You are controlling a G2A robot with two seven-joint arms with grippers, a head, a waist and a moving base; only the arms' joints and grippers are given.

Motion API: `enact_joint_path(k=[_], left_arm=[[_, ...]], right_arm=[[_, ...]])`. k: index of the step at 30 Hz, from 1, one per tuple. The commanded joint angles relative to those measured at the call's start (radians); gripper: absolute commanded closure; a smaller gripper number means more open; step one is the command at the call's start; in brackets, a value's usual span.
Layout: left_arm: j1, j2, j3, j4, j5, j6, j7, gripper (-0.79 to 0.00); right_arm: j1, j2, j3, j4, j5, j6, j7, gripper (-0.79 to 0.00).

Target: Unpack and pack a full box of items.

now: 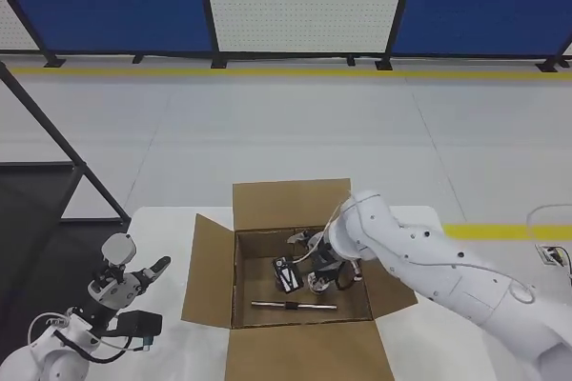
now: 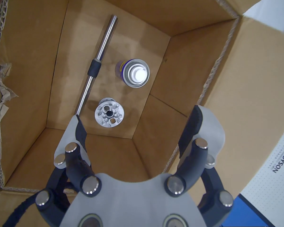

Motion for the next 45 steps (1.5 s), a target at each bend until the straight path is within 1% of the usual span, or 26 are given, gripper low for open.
enact_joint_path(k=[1, 5, 9, 13, 22, 32, 41, 42, 43, 45], left_arm=[[0.0, 0.0, 0.0, 0.0, 0.0, 0.0, 0.0, -0.785], [0.0, 0.0, 0.0, 0.0, 0.0, 0.0, 0.0, -0.785], [0.0, 0.0, 0.0, 0.0, 0.0, 0.0, 0.0, -0.785], [0.0, 0.0, 0.0, 0.0, 0.0, 0.0, 0.0, -0.785], [0.0, 0.0, 0.0, 0.0, 0.0, 0.0, 0.0, -0.785], [0.0, 0.0, 0.0, 0.0, 0.0, 0.0, 0.0, -0.785], [0.0, 0.0, 0.0, 0.0, 0.0, 0.0, 0.0, -0.785], [0.0, 0.0, 0.0, 0.0, 0.0, 0.0, 0.0, -0.785], [0.0, 0.0, 0.0, 0.0, 0.0, 0.0, 0.0, -0.785], [0.0, 0.0, 0.0, 0.0, 0.0, 0.0, 0.0, -0.785]], right_arm=[[-0.002, -0.026, 0.0, 0.04, 0.098, 0.002, 0.131, -0.785], [0.003, -0.076, 0.0, 0.09, 0.24, 0.005, 0.302, -0.785], [-0.014, -0.116, 0.0, 0.148, 0.228, 0.032, 0.328, -0.785], [-0.031, -0.155, 0.0, 0.218, 0.205, 0.035, 0.331, -0.785], [-0.05, -0.242, 0.0, 0.406, 0.153, 0.0, 0.297, -0.785], [-0.066, -0.322, 0.0, 0.574, 0.148, 0.0, 0.297, -0.785], [-0.078, -0.382, 0.0, 0.67, 0.139, 0.0, 0.297, -0.785], [-0.079, -0.387, 0.0, 0.677, 0.14, 0.0, 0.297, -0.757], [-0.08, -0.392, 0.0, 0.684, 0.14, 0.0, 0.297, -0.711], [-0.082, -0.4, 0.0, 0.694, 0.14, 0.0, 0.297, -0.711]])
